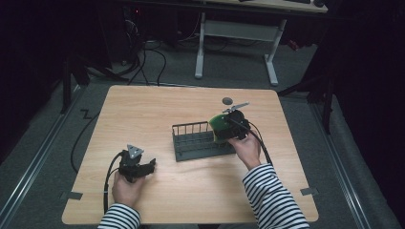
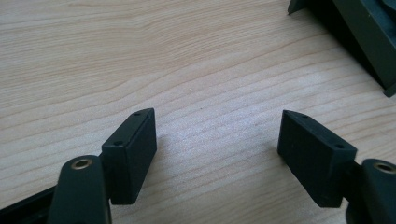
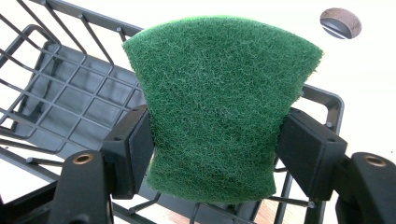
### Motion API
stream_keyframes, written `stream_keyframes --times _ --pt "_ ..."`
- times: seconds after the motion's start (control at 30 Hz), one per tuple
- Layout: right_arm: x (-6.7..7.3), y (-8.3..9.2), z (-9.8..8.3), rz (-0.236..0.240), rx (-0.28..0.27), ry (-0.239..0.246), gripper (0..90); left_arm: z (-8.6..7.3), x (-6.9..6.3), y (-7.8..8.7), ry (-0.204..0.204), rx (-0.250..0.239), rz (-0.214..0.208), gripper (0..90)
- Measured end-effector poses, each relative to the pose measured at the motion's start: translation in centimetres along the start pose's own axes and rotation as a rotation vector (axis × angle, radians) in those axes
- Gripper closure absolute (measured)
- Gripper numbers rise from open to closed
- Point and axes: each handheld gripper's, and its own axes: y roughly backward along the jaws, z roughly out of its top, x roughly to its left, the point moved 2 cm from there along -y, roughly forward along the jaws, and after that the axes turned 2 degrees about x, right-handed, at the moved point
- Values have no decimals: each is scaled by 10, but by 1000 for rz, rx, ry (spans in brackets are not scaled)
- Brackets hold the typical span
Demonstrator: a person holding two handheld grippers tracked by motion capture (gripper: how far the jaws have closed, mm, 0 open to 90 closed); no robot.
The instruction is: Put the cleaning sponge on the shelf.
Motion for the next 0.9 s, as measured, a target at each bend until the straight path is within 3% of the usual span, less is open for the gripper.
stream_keyframes --times 0.2,0.33,0.47,0.9 --pt "-2 0 -4 19 -20 -6 298 0 0 0 0 0 0 287" --pt "-4 -2 -7 36 1 -16 224 0 0 0 0 0 0 288" --pt "-3 -1 -8 31 -4 -11 207 0 0 0 -2 0 1 288" --pt "-8 20 -12 36 -59 -21 208 0 0 0 0 0 0 288"
